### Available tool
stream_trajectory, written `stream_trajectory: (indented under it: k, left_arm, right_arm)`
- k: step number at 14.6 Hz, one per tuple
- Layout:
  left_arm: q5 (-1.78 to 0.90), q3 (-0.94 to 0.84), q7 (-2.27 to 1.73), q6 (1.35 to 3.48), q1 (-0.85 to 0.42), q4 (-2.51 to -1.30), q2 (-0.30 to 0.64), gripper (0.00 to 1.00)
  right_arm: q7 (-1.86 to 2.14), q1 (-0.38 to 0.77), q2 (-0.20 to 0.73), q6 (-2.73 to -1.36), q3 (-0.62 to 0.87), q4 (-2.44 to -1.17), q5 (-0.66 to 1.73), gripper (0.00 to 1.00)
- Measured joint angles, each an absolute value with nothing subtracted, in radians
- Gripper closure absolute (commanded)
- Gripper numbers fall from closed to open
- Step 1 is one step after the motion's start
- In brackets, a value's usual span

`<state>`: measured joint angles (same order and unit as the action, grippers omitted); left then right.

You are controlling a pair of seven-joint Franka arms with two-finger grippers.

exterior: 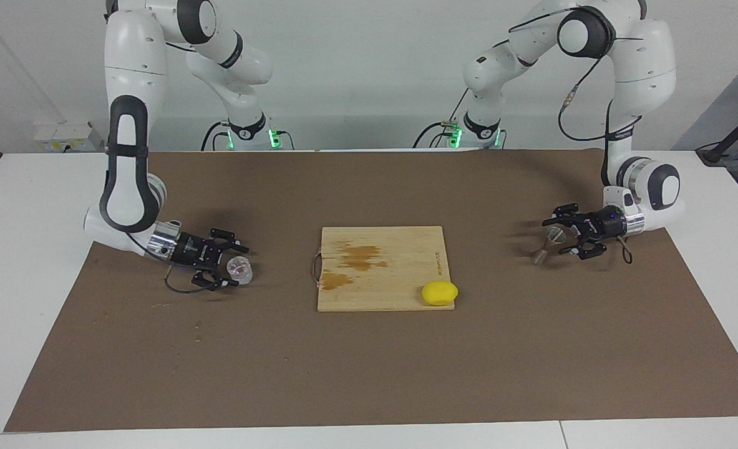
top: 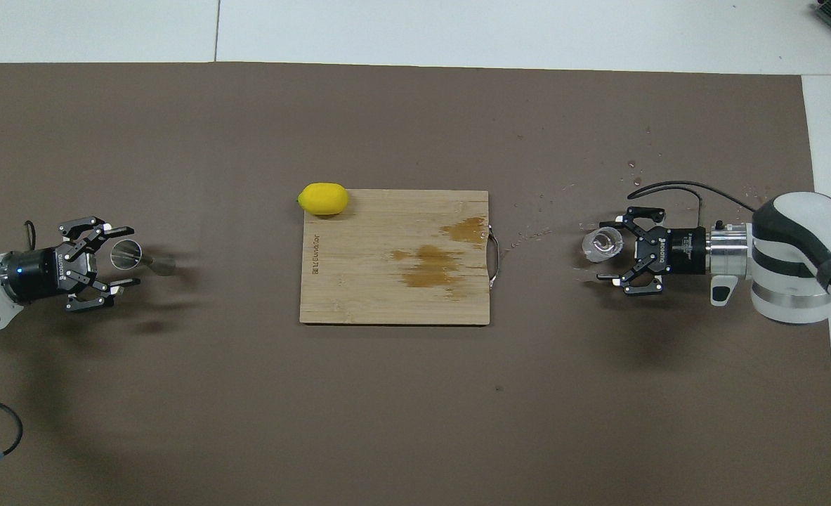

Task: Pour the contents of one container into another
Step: 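Move the left gripper to the dark cup while the right gripper reaches the glass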

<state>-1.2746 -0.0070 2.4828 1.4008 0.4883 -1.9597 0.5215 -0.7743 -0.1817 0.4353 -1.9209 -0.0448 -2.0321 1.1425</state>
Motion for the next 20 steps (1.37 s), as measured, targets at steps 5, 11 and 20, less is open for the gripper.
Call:
stream_trajectory:
  k: [5,11,20]
  left_arm:
    - [-1.276,-0.009,2.483,1.399,0.488,-1.96,0.522,0.25]
    - [-1.277,-0.01,2.483,1.399,0.488,-1.96,0.522,0.43]
    - [-1.279,-0.011,2.483,1.399,0.477,-1.96,0.522,0.64]
  right_arm:
    - [-0.774,-0.182,0.436,-1.924,-0.045,-2.032,1.143,0.22]
    - [-0.761,-0.182,0.436,-1.925,-0.045,-2.03,1.144,0.76]
    - [-0.752,-0.179,0.434,-1.925,-0.045,-2.023,1.144,1.0]
